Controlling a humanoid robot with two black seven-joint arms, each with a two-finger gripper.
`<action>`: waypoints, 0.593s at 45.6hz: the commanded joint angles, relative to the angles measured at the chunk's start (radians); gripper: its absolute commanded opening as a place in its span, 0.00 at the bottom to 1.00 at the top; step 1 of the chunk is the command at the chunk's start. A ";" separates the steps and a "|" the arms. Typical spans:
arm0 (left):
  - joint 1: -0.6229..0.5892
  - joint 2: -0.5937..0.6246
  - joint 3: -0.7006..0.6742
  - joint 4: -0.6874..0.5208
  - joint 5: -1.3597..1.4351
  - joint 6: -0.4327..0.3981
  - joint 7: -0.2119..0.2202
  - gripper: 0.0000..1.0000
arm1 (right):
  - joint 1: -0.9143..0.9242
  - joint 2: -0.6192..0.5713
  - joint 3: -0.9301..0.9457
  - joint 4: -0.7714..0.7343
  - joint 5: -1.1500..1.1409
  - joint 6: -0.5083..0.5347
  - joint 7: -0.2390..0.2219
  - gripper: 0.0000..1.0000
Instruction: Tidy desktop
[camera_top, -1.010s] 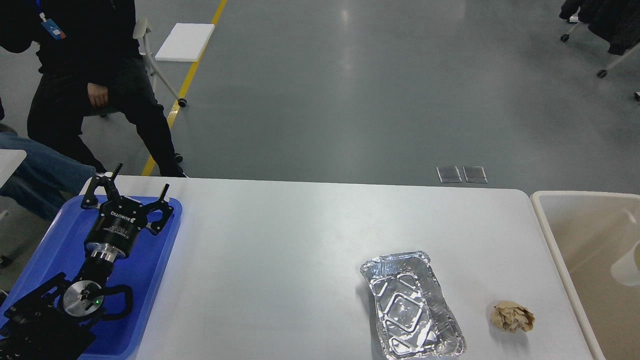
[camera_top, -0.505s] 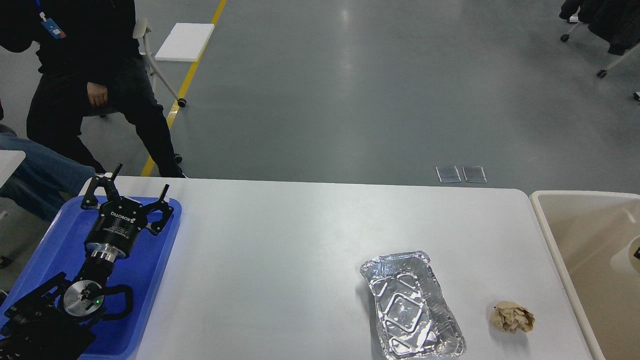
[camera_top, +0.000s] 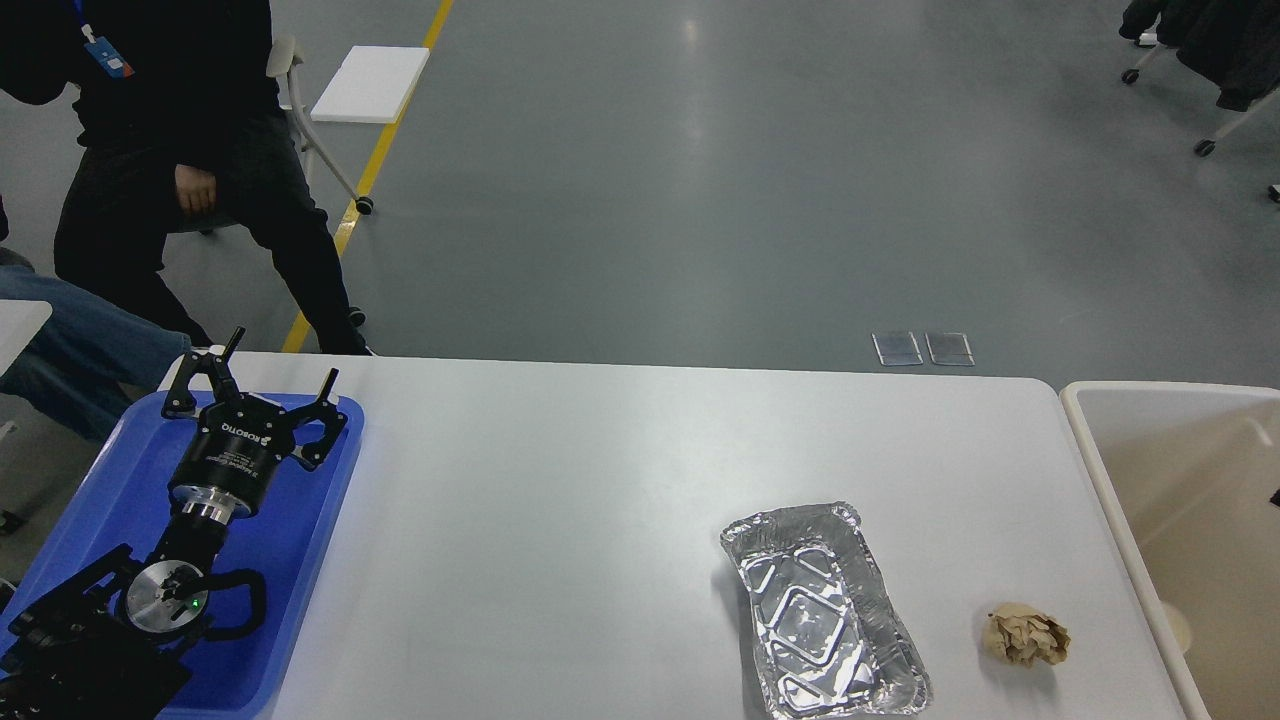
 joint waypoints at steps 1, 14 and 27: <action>-0.001 -0.002 0.000 0.000 0.000 0.000 0.000 0.99 | 0.015 -0.011 -0.002 0.011 0.000 0.001 -0.001 0.98; -0.001 -0.002 0.000 0.000 0.000 0.000 0.000 0.99 | 0.156 -0.093 -0.020 0.023 -0.018 0.148 -0.001 0.99; -0.001 -0.002 0.000 0.000 0.000 0.000 0.000 0.99 | 0.425 -0.225 -0.123 0.236 -0.052 0.368 -0.004 0.99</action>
